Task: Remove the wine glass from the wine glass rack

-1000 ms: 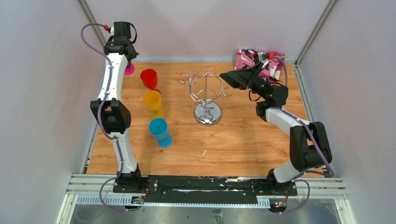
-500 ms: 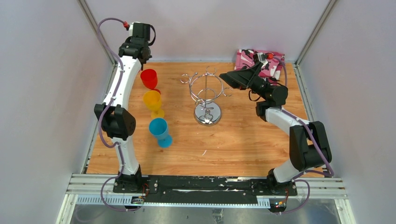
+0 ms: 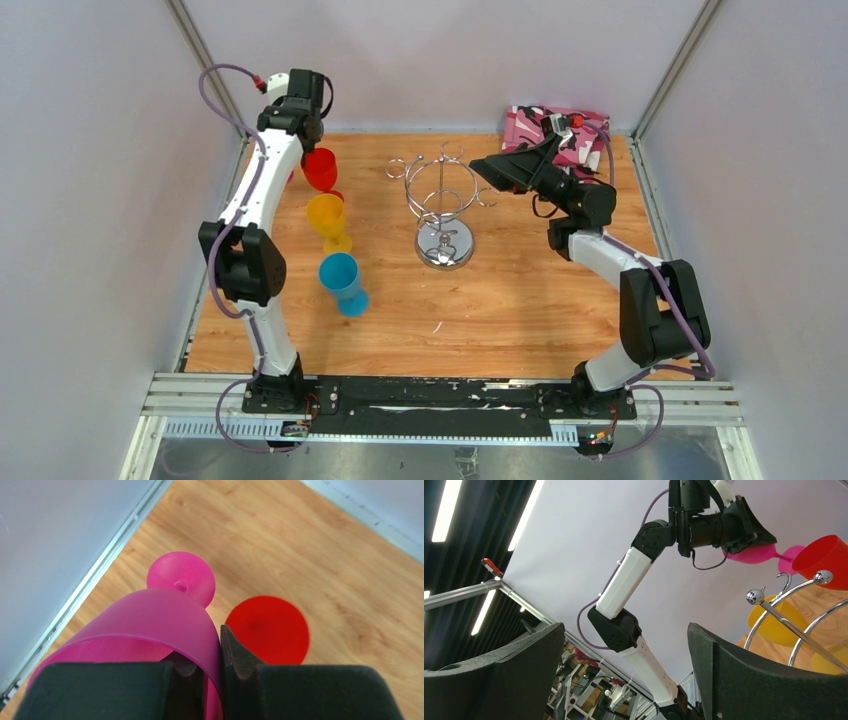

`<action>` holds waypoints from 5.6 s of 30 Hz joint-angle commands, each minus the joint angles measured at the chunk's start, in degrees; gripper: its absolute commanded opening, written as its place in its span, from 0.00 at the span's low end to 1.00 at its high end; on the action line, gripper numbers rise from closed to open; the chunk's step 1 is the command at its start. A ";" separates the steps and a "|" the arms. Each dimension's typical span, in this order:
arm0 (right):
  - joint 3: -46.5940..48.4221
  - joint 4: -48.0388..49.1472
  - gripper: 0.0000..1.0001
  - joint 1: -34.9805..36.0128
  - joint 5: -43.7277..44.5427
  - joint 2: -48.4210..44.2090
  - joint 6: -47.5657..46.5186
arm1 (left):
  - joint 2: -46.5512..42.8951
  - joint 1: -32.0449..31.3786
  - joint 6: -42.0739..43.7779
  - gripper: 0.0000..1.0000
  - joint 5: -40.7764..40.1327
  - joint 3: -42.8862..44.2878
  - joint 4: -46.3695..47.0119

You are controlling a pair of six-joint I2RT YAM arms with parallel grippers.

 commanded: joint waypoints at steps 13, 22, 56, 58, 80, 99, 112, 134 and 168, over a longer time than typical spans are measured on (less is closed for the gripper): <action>-0.89 3.94 0.98 -0.95 -2.02 -1.68 0.34 | -31.79 3.59 -11.47 0.00 3.83 -40.18 12.77; -1.37 3.95 0.98 -0.95 -2.29 -3.03 0.57 | -42.03 5.65 -13.54 0.00 13.90 -48.64 12.21; -1.99 3.95 0.98 -0.95 -2.38 -2.81 1.97 | -33.78 13.71 -3.45 0.00 19.60 -44.38 -0.28; -1.84 3.95 0.99 -0.95 -2.30 -2.51 2.02 | -33.13 13.74 -3.36 0.00 20.39 -44.26 -0.20; -1.81 3.95 0.99 -1.18 -2.99 -1.06 1.53 | -27.16 14.04 -3.45 0.00 22.29 -50.77 10.03; -1.90 3.95 0.99 -1.21 -3.08 0.45 1.01 | -30.48 14.09 -3.67 0.00 18.80 -55.65 14.66; -1.91 3.95 0.99 -1.20 -3.08 1.10 1.01 | -28.58 14.08 -3.43 0.21 19.57 -54.90 14.65; -1.99 3.95 0.99 -1.20 -2.99 1.71 1.02 | -33.53 14.10 -1.12 0.45 16.60 -45.66 6.14; 25.95 -101.13 0.99 4.77 19.35 -21.54 -75.91 | -61.71 13.98 10.98 0.65 50.97 -17.47 9.00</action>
